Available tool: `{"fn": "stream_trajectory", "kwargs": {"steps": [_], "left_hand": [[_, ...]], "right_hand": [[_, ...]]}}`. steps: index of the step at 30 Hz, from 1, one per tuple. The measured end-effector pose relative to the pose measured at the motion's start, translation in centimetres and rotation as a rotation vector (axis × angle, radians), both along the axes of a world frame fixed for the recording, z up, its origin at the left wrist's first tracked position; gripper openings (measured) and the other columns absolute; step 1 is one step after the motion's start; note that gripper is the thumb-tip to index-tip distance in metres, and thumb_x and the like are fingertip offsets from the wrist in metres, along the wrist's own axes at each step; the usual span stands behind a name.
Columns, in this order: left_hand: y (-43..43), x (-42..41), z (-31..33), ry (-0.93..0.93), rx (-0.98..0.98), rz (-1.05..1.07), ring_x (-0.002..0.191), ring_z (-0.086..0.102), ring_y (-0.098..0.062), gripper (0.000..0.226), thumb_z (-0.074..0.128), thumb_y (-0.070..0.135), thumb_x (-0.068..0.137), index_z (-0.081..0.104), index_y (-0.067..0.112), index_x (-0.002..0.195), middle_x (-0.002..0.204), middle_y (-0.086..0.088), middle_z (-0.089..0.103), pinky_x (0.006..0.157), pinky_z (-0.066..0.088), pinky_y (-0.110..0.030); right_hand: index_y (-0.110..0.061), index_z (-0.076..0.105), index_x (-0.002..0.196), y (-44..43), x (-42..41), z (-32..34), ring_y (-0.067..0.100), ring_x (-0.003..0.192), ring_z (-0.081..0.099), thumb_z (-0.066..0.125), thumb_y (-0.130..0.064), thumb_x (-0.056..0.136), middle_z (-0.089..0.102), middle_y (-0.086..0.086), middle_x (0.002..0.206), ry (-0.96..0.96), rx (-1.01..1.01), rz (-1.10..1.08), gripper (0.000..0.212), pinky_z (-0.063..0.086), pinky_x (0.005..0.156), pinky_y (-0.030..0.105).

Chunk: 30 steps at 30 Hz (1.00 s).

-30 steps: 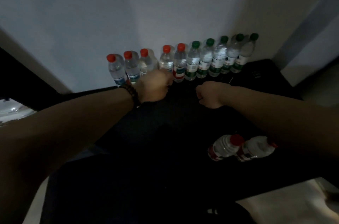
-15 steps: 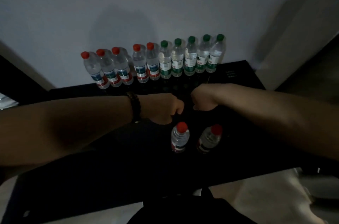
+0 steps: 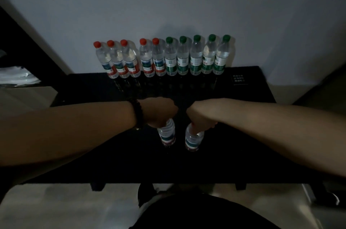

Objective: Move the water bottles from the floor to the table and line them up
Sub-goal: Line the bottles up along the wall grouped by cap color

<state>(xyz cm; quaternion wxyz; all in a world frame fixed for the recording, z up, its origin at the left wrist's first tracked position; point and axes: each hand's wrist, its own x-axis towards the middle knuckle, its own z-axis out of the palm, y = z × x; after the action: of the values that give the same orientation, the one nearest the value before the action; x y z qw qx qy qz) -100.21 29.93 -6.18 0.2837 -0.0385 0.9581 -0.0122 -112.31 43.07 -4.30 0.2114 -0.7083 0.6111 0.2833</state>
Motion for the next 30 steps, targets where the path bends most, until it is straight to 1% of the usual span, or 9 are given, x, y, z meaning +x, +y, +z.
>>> {"fn": "stream_trajectory", "kwargs": {"steps": [2, 5, 7, 10, 12, 15, 22, 27, 30], "left_hand": [[0.0, 0.2, -0.2, 0.036, -0.002, 0.047, 0.094, 0.06, -0.028, 0.019, 0.056, 0.017, 0.095, 0.06, 0.01, 0.112, 0.113, -0.011, 0.059, 0.075, 0.05, -0.038], [-0.2, 1.0, -0.2, 0.077, 0.007, 0.143, 0.094, 0.057, -0.024, 0.022, 0.057, 0.019, 0.096, 0.06, 0.014, 0.117, 0.116, -0.006, 0.055, 0.068, 0.041, -0.03], [-0.6, 2.0, 0.3, 0.077, 0.057, 0.216, 0.092, 0.054, -0.018, 0.024, 0.059, 0.022, 0.096, 0.061, 0.017, 0.119, 0.116, -0.003, 0.053, 0.063, 0.038, -0.025], [-1.8, 4.1, 1.6, 0.142, 0.144, 0.317, 0.095, 0.055, -0.016, 0.02, 0.064, 0.021, 0.093, 0.063, 0.017, 0.112, 0.114, -0.003, 0.054, 0.073, 0.049, -0.026], [-3.0, 5.4, 2.6, 0.164, 0.15, 0.379, 0.099, 0.056, -0.016, 0.022, 0.067, 0.02, 0.09, 0.063, 0.022, 0.112, 0.115, 0.0, 0.055, 0.085, 0.055, -0.033], [-5.6, 7.0, 3.6, 0.154, 0.115, 0.435, 0.098, 0.057, -0.013, 0.021, 0.071, 0.022, 0.088, 0.062, 0.029, 0.106, 0.11, 0.005, 0.055, 0.086, 0.056, -0.033], [-15.7, 11.3, 4.2, 0.204, 0.034, 0.528, 0.096, 0.059, -0.012, 0.028, 0.076, 0.034, 0.083, 0.063, 0.031, 0.108, 0.106, 0.008, 0.058, 0.082, 0.056, -0.03], [-26.0, 14.1, 4.6, 0.241, -0.057, 0.524, 0.083, 0.054, -0.01, 0.024, 0.079, 0.034, 0.081, 0.062, 0.03, 0.097, 0.094, 0.007, 0.057, 0.065, 0.044, -0.024], [-32.6, 15.7, 4.6, 0.3, -0.089, 0.53, 0.085, 0.053, -0.015, 0.022, 0.077, 0.033, 0.081, 0.061, 0.029, 0.094, 0.094, 0.004, 0.056, 0.065, 0.042, -0.027]], "right_hand": [[-0.023, 0.065, 0.083, 0.0, 0.2, -0.3, 0.026, 0.093, 0.072, 0.068, -0.032, 0.095, 0.062, 0.001, 0.076, -0.028, -0.022, -0.109, 0.015, 0.042, 0.063, 0.023], [-0.003, 0.07, 0.116, -0.6, 0.7, 0.2, 0.033, 0.107, 0.068, 0.056, -0.035, 0.102, 0.07, 0.015, 0.1, 0.028, 0.081, -0.089, 0.037, 0.045, 0.068, 0.031], [0.001, 0.069, 0.114, -1.5, 0.4, 0.8, 0.036, 0.101, 0.068, 0.06, -0.033, 0.099, 0.071, 0.021, 0.106, -0.032, 0.02, -0.115, 0.039, 0.052, 0.073, 0.037], [-0.001, 0.068, 0.102, -3.3, 0.6, 2.3, 0.027, 0.078, 0.065, 0.063, -0.034, 0.096, 0.069, 0.014, 0.093, -0.059, -0.058, -0.106, 0.034, 0.046, 0.056, 0.032], [-0.004, 0.067, 0.107, -5.1, 1.2, 2.9, 0.024, 0.081, 0.066, 0.064, -0.035, 0.095, 0.069, 0.012, 0.098, -0.067, -0.1, -0.111, 0.033, 0.043, 0.052, 0.028], [-0.006, 0.066, 0.109, -8.2, 2.0, 3.7, 0.024, 0.082, 0.066, 0.065, -0.031, 0.092, 0.068, 0.011, 0.099, -0.082, -0.163, -0.079, 0.03, 0.042, 0.051, 0.028], [-0.018, 0.048, 0.104, -18.8, 6.0, 4.6, 0.02, 0.086, 0.06, 0.065, -0.037, 0.095, 0.058, 0.003, 0.097, -0.128, -0.245, -0.027, 0.027, 0.044, 0.06, 0.03], [-0.017, 0.055, 0.102, -28.3, 9.6, 5.0, 0.015, 0.073, 0.054, 0.066, -0.032, 0.094, 0.059, 0.001, 0.089, -0.16, -0.315, -0.093, 0.02, 0.038, 0.054, 0.028], [-0.016, 0.059, 0.099, -34.2, 11.5, 4.8, 0.019, 0.076, 0.06, 0.066, -0.028, 0.093, 0.064, 0.004, 0.092, -0.12, -0.338, -0.124, 0.015, 0.048, 0.059, 0.032]]}}
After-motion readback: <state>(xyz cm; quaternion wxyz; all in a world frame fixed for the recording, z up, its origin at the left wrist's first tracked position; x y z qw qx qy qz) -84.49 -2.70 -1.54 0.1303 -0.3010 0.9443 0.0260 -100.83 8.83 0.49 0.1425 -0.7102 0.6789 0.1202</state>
